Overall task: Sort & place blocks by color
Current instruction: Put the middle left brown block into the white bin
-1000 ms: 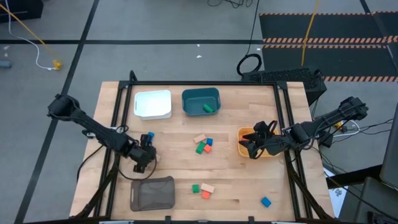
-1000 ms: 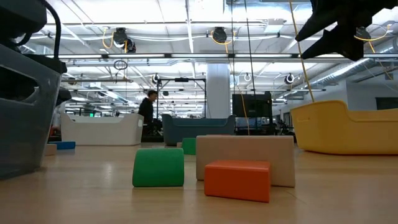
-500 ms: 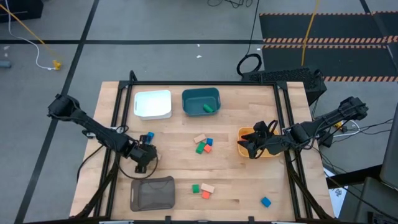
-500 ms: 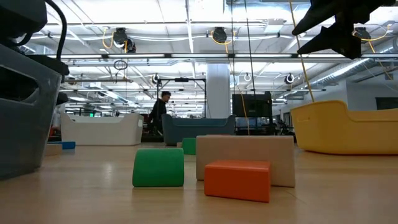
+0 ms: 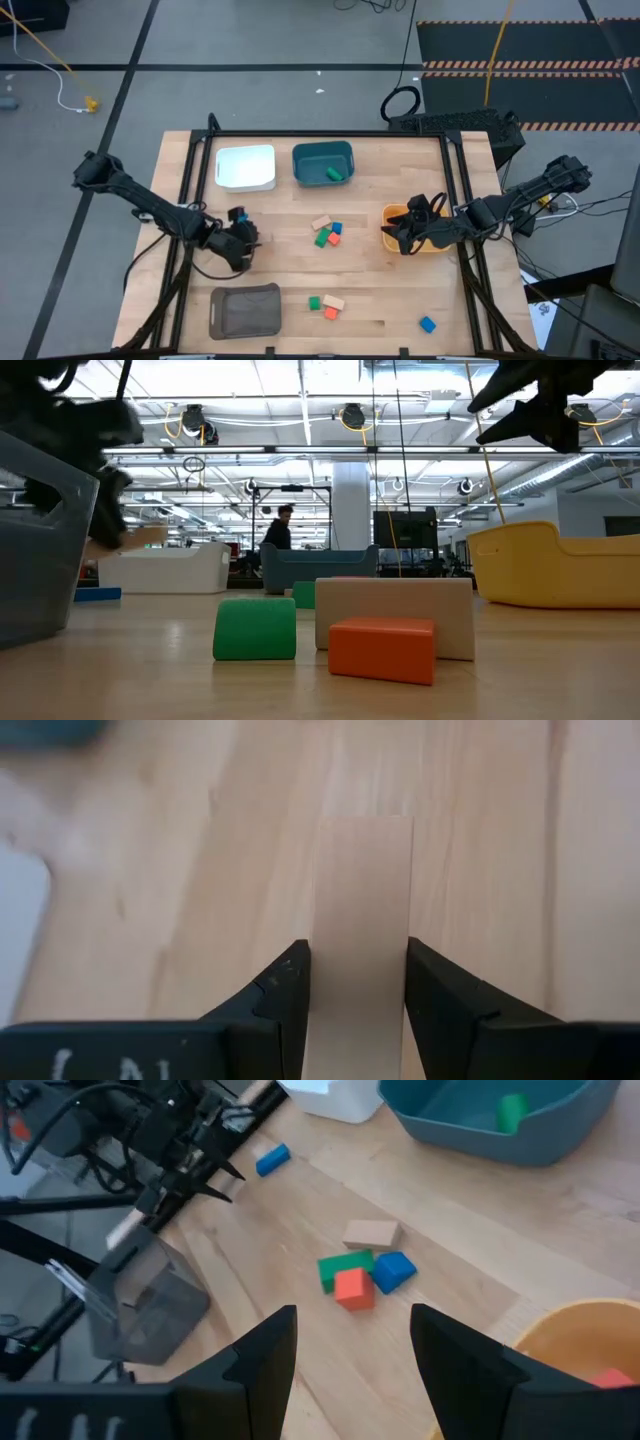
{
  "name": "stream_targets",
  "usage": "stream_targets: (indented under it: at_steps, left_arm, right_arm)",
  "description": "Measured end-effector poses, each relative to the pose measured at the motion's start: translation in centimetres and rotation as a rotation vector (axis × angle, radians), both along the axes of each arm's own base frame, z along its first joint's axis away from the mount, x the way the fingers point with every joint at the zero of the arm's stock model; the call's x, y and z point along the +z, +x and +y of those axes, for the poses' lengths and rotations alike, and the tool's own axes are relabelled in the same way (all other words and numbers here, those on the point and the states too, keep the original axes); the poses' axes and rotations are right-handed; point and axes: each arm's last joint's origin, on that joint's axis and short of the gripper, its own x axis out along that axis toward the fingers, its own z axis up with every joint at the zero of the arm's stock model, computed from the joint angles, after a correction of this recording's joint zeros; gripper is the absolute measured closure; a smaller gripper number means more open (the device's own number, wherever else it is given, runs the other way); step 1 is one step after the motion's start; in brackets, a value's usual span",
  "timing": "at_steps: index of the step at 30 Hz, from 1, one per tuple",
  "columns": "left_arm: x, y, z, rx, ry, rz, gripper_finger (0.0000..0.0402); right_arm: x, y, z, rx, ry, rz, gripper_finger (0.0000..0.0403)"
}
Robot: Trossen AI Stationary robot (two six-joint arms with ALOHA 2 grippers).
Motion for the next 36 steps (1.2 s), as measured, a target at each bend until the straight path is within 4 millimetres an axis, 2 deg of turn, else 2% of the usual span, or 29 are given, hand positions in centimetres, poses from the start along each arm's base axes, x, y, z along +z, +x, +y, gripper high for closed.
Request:
stream_targets:
  at_steps: [8, 21, 31, 36]
  left_arm:
    - [2.3, 2.4, 0.7, 0.047, 0.035, -0.214, 0.0271]
    - [4.1, 4.4, 3.3, 0.222, 0.047, -0.421, 0.0271]
    - [6.6, 5.6, 3.2, 0.149, 0.074, -0.666, 0.0271]
    - [6.9, 5.7, 3.1, 0.136, 0.088, -0.691, 0.0271]
  right_arm:
    - [0.3, 0.2, 0.1, 0.002, 0.018, -0.039, 0.0216]
    - [1.1, 0.7, 0.3, 0.023, 0.015, -0.122, 0.0216]
    - [1.1, 0.7, 0.3, 0.076, -0.077, -0.105, 0.0216]
    - [0.9, 0.9, 0.4, 0.101, -0.130, -0.083, 0.0216]
